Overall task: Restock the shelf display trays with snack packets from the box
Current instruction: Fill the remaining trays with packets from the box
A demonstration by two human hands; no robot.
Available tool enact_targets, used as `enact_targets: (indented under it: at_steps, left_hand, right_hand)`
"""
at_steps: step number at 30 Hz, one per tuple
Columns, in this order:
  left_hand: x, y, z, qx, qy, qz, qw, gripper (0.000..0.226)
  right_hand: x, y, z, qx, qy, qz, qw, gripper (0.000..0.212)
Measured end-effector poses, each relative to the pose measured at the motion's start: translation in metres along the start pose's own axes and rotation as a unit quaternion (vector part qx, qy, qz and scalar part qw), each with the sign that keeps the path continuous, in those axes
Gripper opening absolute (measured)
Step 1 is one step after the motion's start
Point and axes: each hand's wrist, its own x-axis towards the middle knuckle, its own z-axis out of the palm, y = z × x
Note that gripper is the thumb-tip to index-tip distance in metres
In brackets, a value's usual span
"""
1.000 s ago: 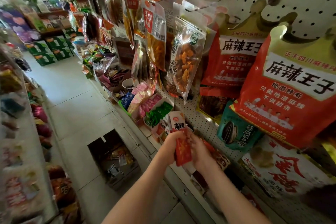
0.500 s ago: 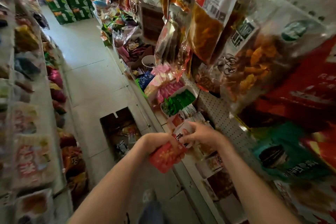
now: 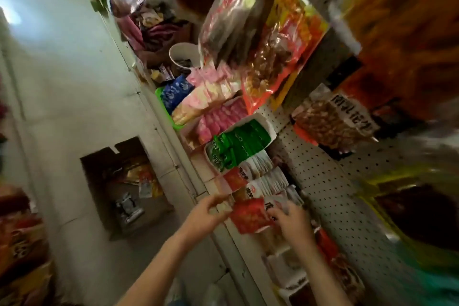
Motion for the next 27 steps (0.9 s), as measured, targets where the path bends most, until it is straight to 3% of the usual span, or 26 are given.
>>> enact_targets:
  at_steps: [2,5,11,17,20,23,27]
  left_hand:
    - [0.013,-0.02,0.009,-0.013,0.018,-0.008,1.0,0.022]
    - [0.033,-0.045,0.03,-0.025,0.002,-0.027,0.999,0.019]
    - [0.07,-0.064,0.085,-0.073,-0.071,-0.056,0.993,0.022]
    - [0.09,-0.063,0.129,-0.08,-0.102,-0.063,0.99,0.042]
    - [0.101,-0.067,0.148,0.031,-0.09,-0.04,0.995,0.044]
    - [0.113,-0.072,0.158,0.194,-0.098,-0.012,0.976,0.055]
    - [0.123,-0.072,0.168,0.237,-0.092,-0.007,0.967,0.059]
  right_hand:
    - [0.026,0.025,0.005,-0.066,0.061,0.03,0.996,0.006]
    - [0.048,0.051,0.017,-0.165,0.085,0.05,0.981,0.033]
    - [0.07,0.093,0.023,-0.188,0.123,0.034,0.974,0.034]
    - [0.082,0.101,0.034,-0.244,0.147,0.033,0.958,0.034]
    - [0.09,0.102,0.047,-0.298,0.133,0.03,0.945,0.03]
    - [0.102,0.107,0.057,-0.361,0.118,0.023,0.925,0.031]
    - [0.115,0.115,0.058,-0.406,0.124,-0.009,0.905,0.038]
